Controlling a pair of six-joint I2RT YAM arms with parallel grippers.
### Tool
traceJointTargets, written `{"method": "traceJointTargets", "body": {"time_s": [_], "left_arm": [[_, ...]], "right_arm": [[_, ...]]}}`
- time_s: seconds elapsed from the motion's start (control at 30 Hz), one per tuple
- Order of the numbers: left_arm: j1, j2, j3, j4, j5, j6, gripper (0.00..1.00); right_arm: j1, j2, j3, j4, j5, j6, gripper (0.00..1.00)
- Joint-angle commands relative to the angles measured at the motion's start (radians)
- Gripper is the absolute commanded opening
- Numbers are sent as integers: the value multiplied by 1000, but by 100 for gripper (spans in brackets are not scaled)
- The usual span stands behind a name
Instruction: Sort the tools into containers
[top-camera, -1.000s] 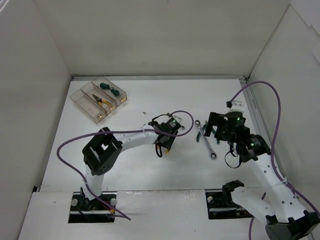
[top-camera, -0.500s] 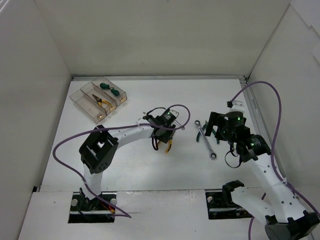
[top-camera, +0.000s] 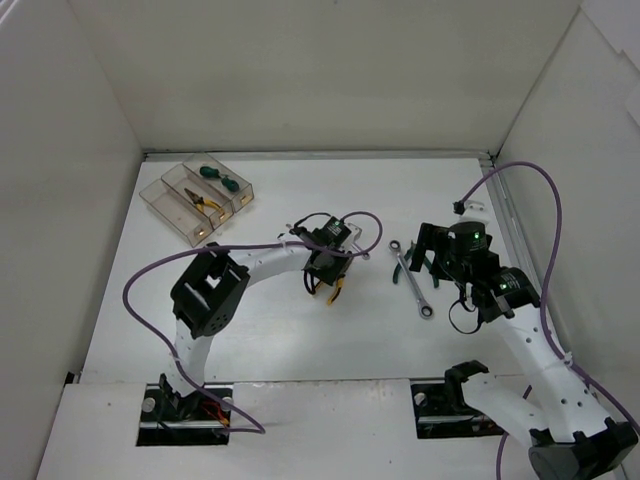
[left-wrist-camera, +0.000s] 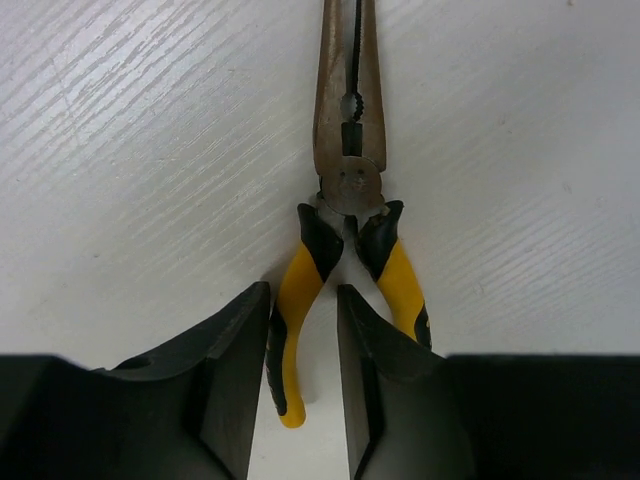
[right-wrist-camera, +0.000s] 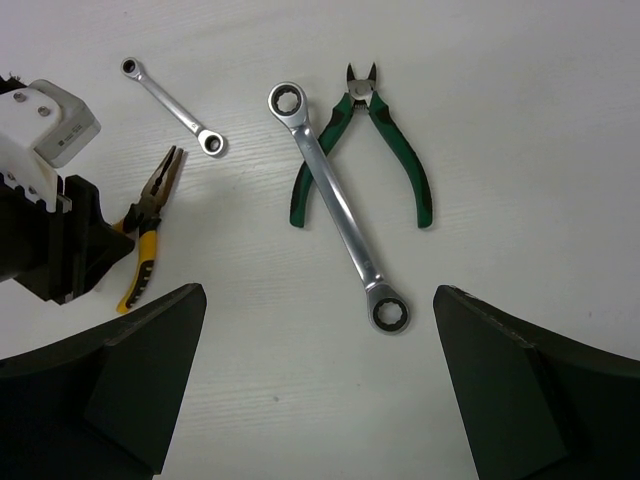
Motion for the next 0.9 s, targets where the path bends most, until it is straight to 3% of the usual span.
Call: {"method": "traceJointTargets", "body": {"time_s": [0.0,0.03,0.13,0.33,0.53,0.7,0.87], "left_arm": [[3,-17,5,15,21,17,27],[-7,-8,9,9,12,14,24],[-7,26,26,-28,-7,-10,1],[38,-116,-37,33,3,-67,0],[129,-323,6,18,-101,-78,0],[265,-334,129,-83,-189,-67,0],[403,-324,157,-88,-261,-64,0]], "right_arm": [[-8,5,14,61,27,0,98],[-11,5,15,62,27,0,98],[-11,7,17,61,28,-1,98],[-16,5,21,64,25,0,98],[-19,4,17,65,17,0,98],[-18,1,15,71,17,-4,98],[-22,-10,6,73,10,-7,98]]}}
